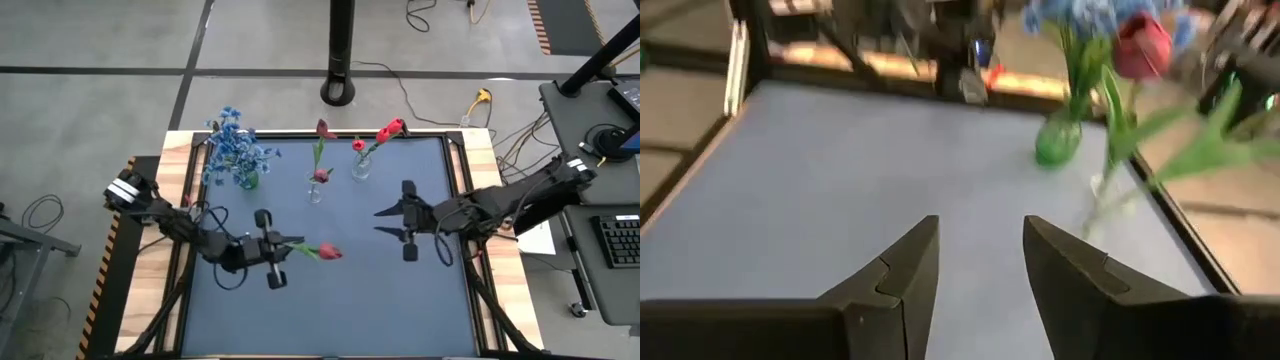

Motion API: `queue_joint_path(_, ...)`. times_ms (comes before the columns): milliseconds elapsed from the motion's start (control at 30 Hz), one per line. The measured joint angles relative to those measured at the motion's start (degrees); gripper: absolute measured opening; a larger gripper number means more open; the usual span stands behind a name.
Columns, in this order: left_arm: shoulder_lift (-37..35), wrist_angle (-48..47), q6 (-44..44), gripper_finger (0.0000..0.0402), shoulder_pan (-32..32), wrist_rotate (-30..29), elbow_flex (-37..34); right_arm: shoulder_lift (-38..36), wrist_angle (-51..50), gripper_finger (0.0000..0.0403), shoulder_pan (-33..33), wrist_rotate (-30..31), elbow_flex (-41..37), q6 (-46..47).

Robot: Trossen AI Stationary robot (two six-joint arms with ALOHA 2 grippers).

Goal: Sort flowers into vase by color
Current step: Put the dark red tulip into the bottom transparent vase

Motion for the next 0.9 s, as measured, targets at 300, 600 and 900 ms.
queue_joint_path(300,0.8,5.7,2.5,0.0,5.2,9.4,-3.0,12.0,36.1,0.0186,-0.5,0.0,-5.6,-9.5)
queue_joint_path(600,2.6,8.5,-1.1,0.0,11.9,19.6,-3.6,25.5,52.9,0.0215,-3.3,-0.2,-1.4,-16.0)
queue_joint_path(900,4.2,8.6,-1.2,0.0,12.1,17.1,-3.6,31.9,56.3,0.0217,-4.9,-10.2,5.9,-15.3)
